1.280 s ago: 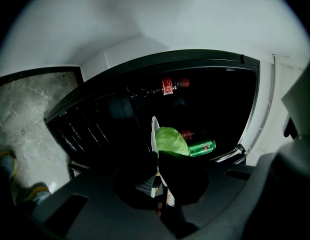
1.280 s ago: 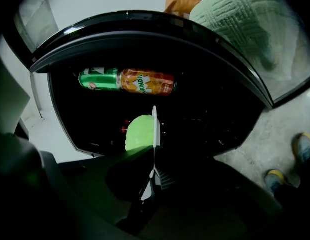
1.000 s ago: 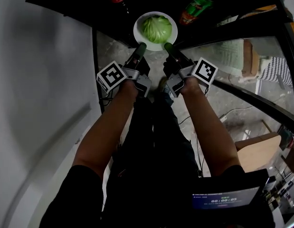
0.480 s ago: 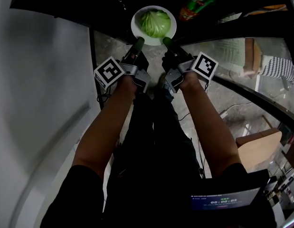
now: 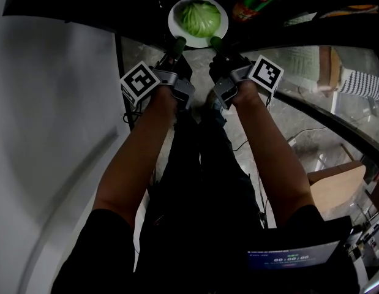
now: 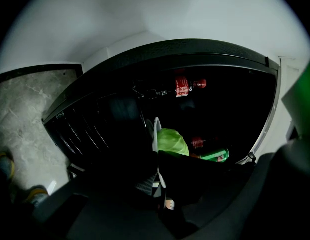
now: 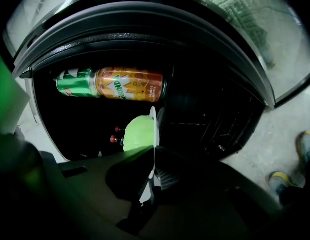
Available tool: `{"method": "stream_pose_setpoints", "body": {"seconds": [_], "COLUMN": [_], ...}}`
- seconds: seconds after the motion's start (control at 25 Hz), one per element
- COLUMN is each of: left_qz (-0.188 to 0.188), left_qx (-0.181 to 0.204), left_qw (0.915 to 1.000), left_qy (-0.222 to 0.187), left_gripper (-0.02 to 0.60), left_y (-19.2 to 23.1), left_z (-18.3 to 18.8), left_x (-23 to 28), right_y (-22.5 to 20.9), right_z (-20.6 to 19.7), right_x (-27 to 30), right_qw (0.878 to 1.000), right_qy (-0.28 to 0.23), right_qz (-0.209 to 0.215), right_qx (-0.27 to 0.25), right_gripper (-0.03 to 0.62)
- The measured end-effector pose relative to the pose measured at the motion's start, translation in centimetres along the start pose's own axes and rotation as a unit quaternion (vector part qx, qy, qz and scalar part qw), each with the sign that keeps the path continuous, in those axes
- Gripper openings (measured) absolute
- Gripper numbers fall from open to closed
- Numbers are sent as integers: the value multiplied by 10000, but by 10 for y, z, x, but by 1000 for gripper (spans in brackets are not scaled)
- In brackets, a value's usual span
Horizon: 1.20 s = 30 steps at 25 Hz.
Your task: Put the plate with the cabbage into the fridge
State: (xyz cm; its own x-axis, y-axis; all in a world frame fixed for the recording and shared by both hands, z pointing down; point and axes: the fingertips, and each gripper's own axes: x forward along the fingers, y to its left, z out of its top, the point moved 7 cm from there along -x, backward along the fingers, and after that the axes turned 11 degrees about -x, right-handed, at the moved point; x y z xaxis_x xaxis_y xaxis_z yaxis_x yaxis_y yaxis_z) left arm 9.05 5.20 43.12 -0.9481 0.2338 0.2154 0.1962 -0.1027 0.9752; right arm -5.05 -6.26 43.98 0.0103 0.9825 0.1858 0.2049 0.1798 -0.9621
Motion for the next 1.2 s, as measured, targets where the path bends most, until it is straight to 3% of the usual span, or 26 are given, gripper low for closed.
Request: {"method": "stream_pose_setpoints", "body": {"seconds": [0.48,1.2], "left_qz": [-75,-335], "left_qx": [-185,-60], "left_qw": [9998,9992], "left_qy": [-92,-231], "left_gripper": [12,12], "left_y": [9,11], "left_z": [0,8], "left_x": [3,-2], "right_y": [-6,-9], "right_z": [0,-1], "right_x": [4,2], "right_qw": [9999,9994], "right_qy": [-82,-95], "right_qz": [-13,50], "right_qx": [-115,-332], "right_gripper": [15,20]}}
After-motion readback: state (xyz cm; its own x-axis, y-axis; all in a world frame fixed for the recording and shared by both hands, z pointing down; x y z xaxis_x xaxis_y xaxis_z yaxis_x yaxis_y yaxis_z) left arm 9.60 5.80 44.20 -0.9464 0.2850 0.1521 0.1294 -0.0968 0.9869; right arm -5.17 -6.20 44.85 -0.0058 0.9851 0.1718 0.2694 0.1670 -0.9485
